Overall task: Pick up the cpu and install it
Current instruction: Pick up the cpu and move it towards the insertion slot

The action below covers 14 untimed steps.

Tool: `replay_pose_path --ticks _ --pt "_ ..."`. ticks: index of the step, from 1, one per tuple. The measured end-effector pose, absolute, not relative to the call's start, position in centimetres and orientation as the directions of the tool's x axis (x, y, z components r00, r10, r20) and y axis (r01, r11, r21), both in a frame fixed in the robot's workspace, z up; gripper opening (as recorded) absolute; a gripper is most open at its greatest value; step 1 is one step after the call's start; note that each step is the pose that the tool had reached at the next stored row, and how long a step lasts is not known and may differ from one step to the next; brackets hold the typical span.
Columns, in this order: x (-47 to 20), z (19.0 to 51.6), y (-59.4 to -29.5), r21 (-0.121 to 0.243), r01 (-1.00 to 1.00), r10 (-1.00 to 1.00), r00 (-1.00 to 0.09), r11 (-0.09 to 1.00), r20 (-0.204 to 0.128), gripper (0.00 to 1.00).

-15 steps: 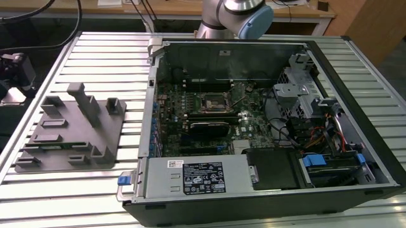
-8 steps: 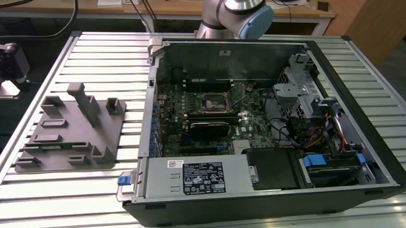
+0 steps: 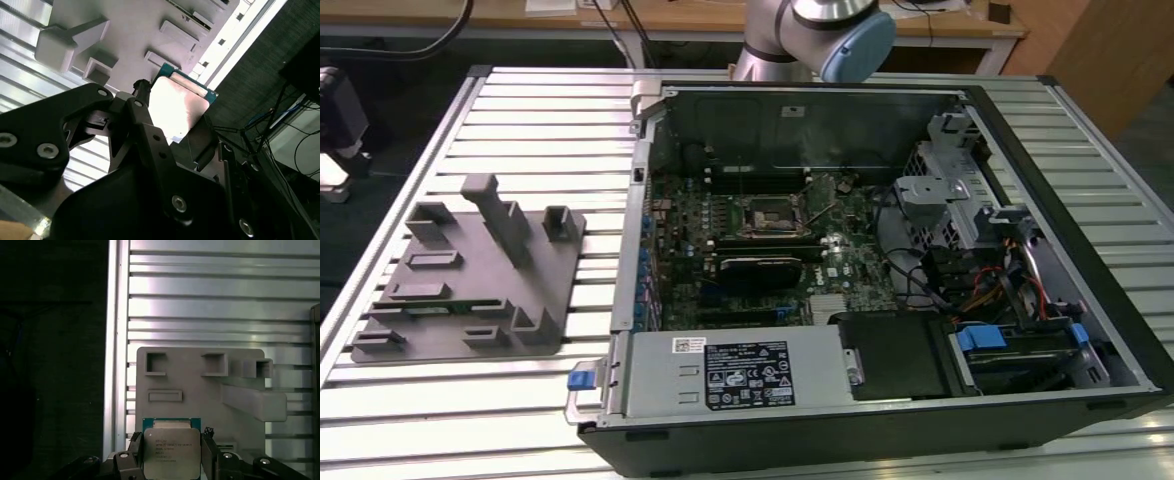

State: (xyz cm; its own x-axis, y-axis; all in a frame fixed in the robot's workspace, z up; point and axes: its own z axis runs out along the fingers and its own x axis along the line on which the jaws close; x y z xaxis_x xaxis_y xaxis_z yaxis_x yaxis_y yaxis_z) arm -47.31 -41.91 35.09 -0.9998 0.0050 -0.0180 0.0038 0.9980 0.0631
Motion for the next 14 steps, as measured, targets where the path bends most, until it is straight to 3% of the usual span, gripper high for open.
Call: replay_pose_path --ticks 14 --pt "-47.3 37.9 -41.9 0.065 0.004 0.005 -1.000 0.998 -0.018 0.55"
